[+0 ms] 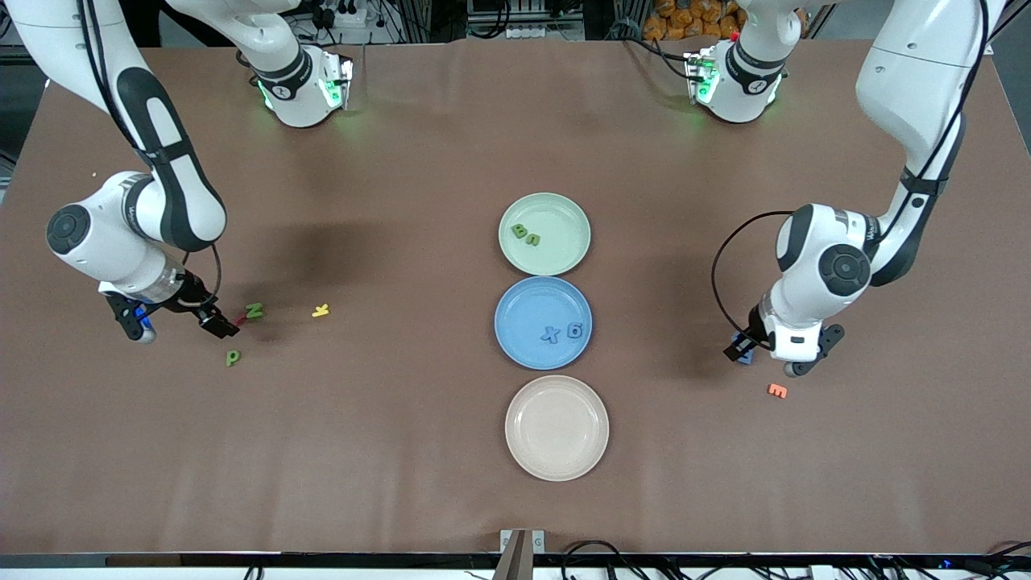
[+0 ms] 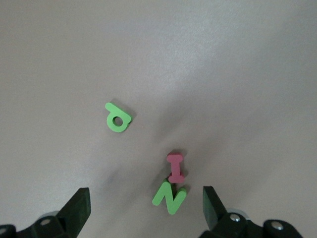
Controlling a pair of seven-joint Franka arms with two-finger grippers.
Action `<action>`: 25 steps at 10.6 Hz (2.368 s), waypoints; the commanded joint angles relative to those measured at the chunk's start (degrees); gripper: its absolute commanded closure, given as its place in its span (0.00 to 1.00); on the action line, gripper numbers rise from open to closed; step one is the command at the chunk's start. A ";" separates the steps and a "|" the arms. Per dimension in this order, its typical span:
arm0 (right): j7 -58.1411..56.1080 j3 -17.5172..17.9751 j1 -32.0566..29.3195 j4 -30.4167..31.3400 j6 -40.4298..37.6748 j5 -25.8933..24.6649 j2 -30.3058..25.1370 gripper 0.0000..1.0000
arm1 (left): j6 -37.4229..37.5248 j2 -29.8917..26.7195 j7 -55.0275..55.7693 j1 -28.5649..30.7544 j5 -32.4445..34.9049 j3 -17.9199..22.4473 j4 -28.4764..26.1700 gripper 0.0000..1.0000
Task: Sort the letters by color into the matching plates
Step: 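Carry the G into the blue plate while the right gripper reaches green N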
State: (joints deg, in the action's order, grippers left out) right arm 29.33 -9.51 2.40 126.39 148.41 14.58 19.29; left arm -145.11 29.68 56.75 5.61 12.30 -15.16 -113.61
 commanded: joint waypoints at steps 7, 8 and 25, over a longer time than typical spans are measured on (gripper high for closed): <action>26.56 -0.86 2.61 -0.70 -0.22 0.45 3.30 0.00 | 1.15 7.04 24.96 -20.44 -4.13 -0.04 14.80 1.00; 26.74 -0.95 2.61 -0.62 -0.40 0.36 3.30 0.00 | 1.15 8.19 27.34 -22.55 -4.13 -0.04 16.65 1.00; 29.90 -0.95 3.31 -0.44 -0.94 0.09 7.08 0.13 | -0.96 10.49 22.62 -32.95 0.76 2.76 21.07 0.00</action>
State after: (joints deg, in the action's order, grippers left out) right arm 58.06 -9.96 5.12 126.45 146.05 14.70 25.64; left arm -146.37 40.82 80.50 -27.51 7.66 -14.44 -92.51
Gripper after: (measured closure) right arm 0.128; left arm 0.000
